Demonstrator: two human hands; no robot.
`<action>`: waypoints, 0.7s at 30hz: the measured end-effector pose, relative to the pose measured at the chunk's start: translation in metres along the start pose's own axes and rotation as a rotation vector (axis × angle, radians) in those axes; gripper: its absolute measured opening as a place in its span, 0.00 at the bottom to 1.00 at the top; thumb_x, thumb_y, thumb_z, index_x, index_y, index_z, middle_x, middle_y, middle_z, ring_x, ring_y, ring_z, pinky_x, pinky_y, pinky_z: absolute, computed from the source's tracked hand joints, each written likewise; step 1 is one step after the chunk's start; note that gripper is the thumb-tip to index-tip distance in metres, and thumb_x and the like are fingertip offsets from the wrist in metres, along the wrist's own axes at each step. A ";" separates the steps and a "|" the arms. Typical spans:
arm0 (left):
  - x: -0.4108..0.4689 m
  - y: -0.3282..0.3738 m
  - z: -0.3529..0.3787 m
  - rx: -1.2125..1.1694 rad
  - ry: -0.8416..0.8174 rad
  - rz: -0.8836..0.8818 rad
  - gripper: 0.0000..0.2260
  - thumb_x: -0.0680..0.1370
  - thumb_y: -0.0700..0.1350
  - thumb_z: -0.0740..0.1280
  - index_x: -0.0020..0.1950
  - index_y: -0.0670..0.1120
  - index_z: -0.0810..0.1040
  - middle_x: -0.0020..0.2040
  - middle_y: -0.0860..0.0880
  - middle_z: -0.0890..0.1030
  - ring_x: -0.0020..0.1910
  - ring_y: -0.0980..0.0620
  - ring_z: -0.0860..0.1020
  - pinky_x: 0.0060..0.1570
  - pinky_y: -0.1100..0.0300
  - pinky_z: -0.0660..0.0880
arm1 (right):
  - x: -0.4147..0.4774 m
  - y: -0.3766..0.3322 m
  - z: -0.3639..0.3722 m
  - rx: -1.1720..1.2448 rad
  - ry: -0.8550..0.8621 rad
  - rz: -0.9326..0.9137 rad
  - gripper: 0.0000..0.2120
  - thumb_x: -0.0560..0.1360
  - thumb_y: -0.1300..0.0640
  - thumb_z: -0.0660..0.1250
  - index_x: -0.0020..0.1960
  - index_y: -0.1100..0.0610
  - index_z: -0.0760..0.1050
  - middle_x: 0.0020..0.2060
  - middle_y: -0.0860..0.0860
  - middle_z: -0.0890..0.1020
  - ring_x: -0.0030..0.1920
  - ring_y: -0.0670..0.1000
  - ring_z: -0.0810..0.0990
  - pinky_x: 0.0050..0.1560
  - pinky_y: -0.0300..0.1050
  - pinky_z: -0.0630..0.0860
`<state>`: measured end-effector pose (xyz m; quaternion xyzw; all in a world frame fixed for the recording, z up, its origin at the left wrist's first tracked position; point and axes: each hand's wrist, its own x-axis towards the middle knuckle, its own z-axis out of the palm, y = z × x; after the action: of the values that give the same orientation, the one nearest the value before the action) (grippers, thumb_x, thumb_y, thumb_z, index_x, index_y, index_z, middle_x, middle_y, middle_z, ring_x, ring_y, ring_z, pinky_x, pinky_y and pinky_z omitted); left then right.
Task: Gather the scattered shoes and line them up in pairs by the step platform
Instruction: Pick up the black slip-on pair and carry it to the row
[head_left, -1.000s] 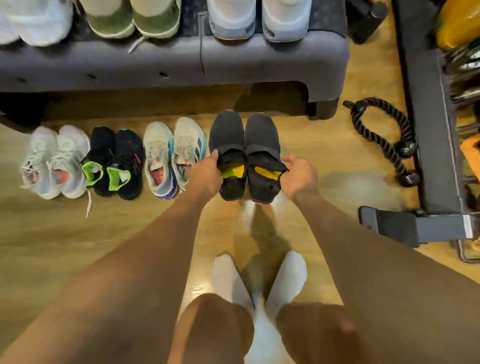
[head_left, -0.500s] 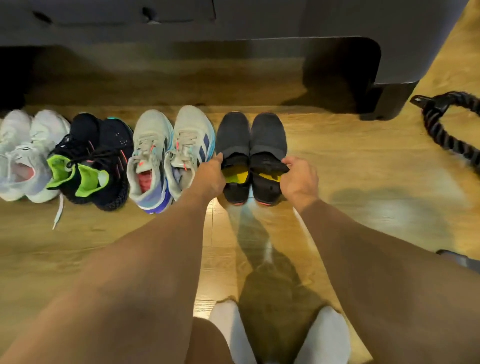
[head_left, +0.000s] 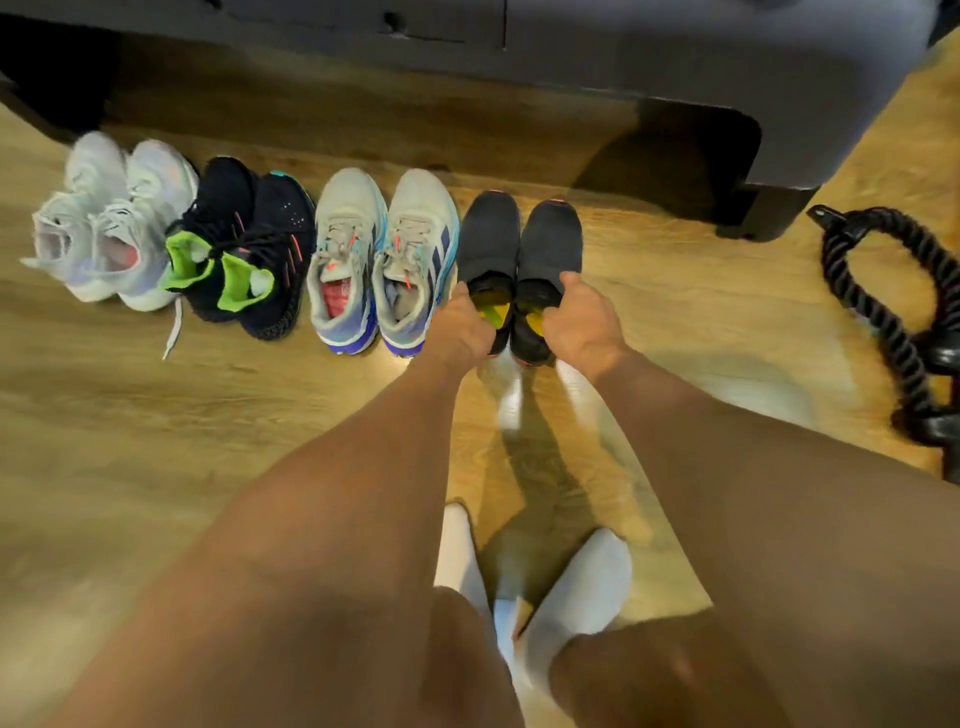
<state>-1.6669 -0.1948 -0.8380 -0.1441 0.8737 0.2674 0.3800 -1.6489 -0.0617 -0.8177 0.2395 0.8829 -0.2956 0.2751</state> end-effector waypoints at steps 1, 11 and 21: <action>-0.019 0.004 -0.012 -0.027 0.016 0.007 0.27 0.81 0.42 0.60 0.78 0.45 0.55 0.74 0.39 0.65 0.71 0.40 0.65 0.67 0.51 0.64 | -0.018 -0.014 -0.012 -0.010 -0.005 -0.036 0.23 0.79 0.58 0.60 0.73 0.56 0.63 0.66 0.57 0.73 0.65 0.59 0.72 0.61 0.48 0.70; -0.276 0.058 -0.245 -0.257 0.342 0.075 0.24 0.81 0.52 0.59 0.75 0.44 0.64 0.71 0.38 0.69 0.69 0.41 0.68 0.67 0.52 0.64 | -0.236 -0.207 -0.198 -0.160 -0.057 -0.475 0.28 0.80 0.42 0.56 0.75 0.55 0.61 0.72 0.55 0.67 0.71 0.57 0.66 0.69 0.51 0.65; -0.519 0.037 -0.415 -0.392 0.711 0.022 0.22 0.81 0.53 0.59 0.73 0.45 0.68 0.70 0.42 0.70 0.69 0.43 0.68 0.66 0.54 0.64 | -0.433 -0.356 -0.294 -0.363 -0.078 -1.008 0.27 0.79 0.41 0.56 0.72 0.55 0.66 0.68 0.56 0.71 0.68 0.58 0.69 0.65 0.53 0.68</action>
<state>-1.5800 -0.3792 -0.2044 -0.2880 0.8846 0.3664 0.0165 -1.6405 -0.2350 -0.2087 -0.2765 0.9145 -0.2425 0.1688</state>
